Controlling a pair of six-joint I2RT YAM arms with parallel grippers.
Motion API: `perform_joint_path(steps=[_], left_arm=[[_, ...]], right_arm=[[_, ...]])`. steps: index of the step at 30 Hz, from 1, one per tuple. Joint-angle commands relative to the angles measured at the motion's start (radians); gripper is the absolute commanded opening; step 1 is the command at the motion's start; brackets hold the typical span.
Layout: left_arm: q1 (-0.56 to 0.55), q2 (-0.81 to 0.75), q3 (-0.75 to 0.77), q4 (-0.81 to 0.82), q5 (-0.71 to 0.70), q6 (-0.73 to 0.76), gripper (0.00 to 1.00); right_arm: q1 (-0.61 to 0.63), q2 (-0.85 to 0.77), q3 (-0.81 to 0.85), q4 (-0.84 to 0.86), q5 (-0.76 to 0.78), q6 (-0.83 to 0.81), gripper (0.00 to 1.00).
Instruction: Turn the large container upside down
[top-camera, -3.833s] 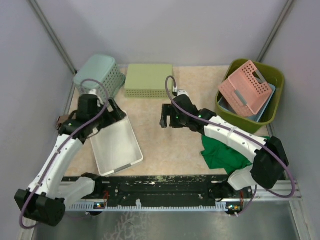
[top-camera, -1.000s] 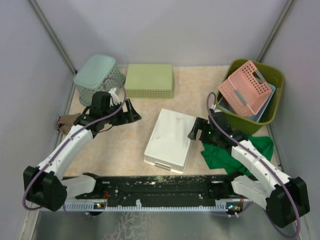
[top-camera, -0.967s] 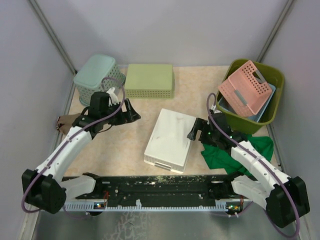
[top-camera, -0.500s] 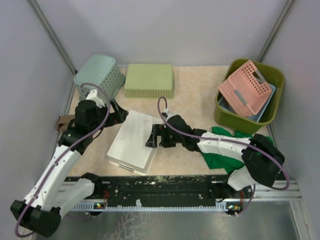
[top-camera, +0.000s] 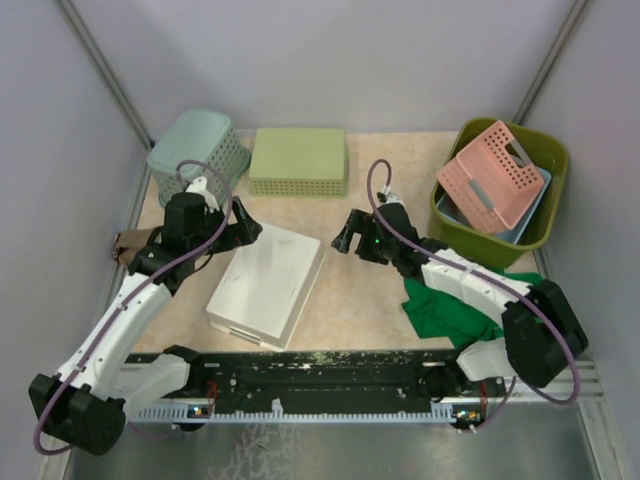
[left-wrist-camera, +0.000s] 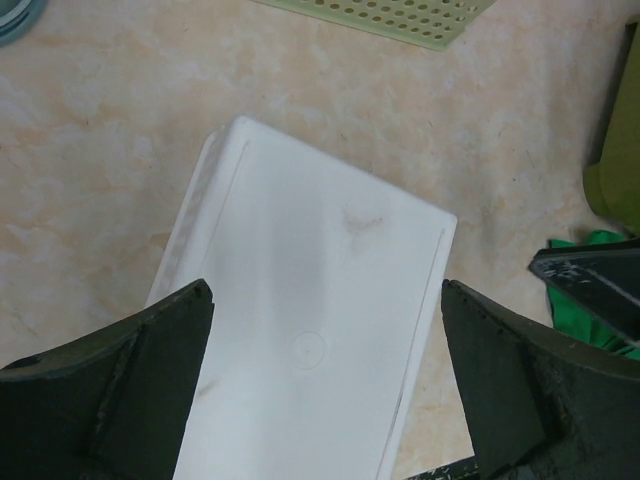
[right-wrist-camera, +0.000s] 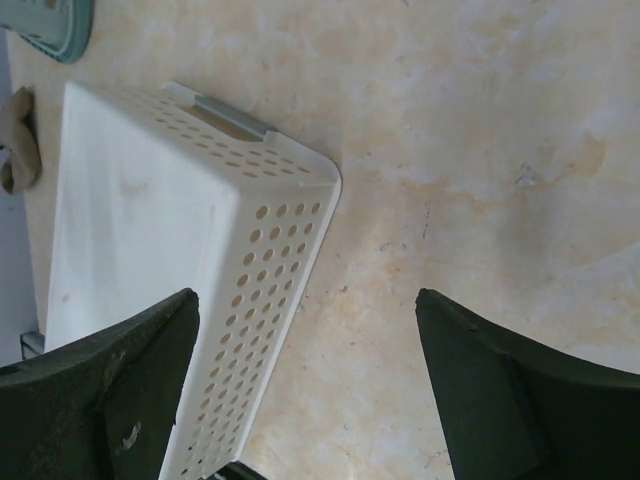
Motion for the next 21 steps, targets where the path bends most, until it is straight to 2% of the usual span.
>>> perform_joint_path(steps=[1,3,7,10,13,15,19,21], left_arm=[[-0.006,-0.044,0.043,-0.012,-0.033,-0.036,1.00],[-0.006,-0.085,0.033,-0.007,-0.074,-0.057,1.00],[-0.006,-0.153,0.023,0.001,-0.130,-0.073,1.00],[-0.005,-0.176,0.030,-0.011,-0.166,-0.062,1.00],[-0.004,-0.162,0.040,-0.009,-0.112,-0.017,1.00],[-0.005,-0.126,0.051,-0.017,-0.063,0.010,1.00],[-0.030,-0.021,0.070,-0.023,0.032,0.021,1.00],[-0.104,0.037,0.075,-0.004,0.029,0.011,1.00]], right_arm=[[0.103,0.131,0.039,0.098,0.019,0.091,0.89],[0.173,0.218,0.101,0.187,-0.051,0.108,0.89],[0.255,0.423,0.193,0.536,-0.370,0.168,0.86],[0.248,0.460,0.226,0.596,-0.448,0.189,0.85],[0.205,0.361,0.210,0.438,-0.397,0.089,0.84],[0.164,0.253,0.213,0.260,-0.330,-0.001,0.85],[0.082,0.031,0.253,-0.134,-0.038,-0.190,0.86],[0.037,-0.075,0.290,-0.278,0.154,-0.261,0.88]])
